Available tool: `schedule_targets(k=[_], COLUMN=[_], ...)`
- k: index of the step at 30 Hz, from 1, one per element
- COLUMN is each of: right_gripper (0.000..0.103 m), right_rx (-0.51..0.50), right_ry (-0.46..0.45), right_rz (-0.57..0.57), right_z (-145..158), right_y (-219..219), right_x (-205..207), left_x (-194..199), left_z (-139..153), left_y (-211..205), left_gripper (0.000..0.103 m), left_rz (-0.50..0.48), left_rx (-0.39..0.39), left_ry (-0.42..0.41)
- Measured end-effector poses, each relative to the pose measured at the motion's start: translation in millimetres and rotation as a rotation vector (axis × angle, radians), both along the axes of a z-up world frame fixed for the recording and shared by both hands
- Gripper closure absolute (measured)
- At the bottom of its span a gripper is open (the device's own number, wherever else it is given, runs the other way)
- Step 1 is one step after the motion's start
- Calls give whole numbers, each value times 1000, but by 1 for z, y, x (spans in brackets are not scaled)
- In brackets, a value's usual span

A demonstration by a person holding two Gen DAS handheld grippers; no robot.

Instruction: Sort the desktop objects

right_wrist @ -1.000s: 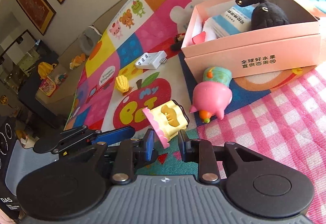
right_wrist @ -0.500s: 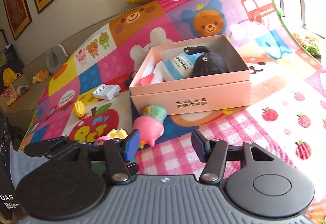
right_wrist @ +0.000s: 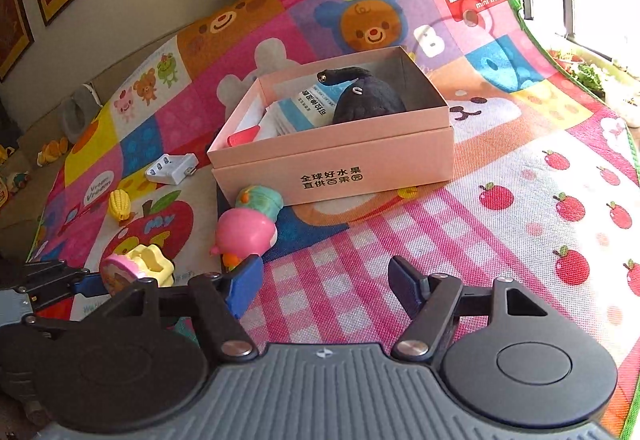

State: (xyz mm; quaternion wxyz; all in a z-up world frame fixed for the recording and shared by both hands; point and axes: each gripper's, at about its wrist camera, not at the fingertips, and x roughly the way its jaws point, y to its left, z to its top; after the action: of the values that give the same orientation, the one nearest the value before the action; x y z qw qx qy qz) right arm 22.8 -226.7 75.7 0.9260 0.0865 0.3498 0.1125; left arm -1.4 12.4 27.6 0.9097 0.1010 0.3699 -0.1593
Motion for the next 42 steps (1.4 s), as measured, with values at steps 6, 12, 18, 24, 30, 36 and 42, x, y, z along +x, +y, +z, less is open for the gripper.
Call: schedule_targets(k=[6, 12, 18, 24, 30, 36, 42], right_gripper=[28, 24, 21, 21, 21, 21, 23], right_rx=[-27, -60, -84, -99, -131, -192, -225], right_ry=[7, 2, -8, -33, -75, -92, -86], right_rz=[16, 30, 40, 75, 139, 173, 163], right_z=[-4, -6, -6, 3, 11, 4, -3], right_y=[9, 16, 20, 31, 60, 85, 90], right_x=[0, -2, -6, -2, 15, 26, 40], left_x=[0, 1, 5, 8, 18, 21, 10], left_z=[1, 6, 7, 6, 13, 12, 7], left_y=[18, 20, 23, 32, 38, 45, 56], left_gripper=[43, 42, 41, 32, 32, 24, 9], left_rz=[44, 38, 55, 89, 116, 111, 118], left_rx=[-3, -9, -11, -37, -47, -72, -57], left_ry=[22, 7, -6, -23, -62, -61, -56])
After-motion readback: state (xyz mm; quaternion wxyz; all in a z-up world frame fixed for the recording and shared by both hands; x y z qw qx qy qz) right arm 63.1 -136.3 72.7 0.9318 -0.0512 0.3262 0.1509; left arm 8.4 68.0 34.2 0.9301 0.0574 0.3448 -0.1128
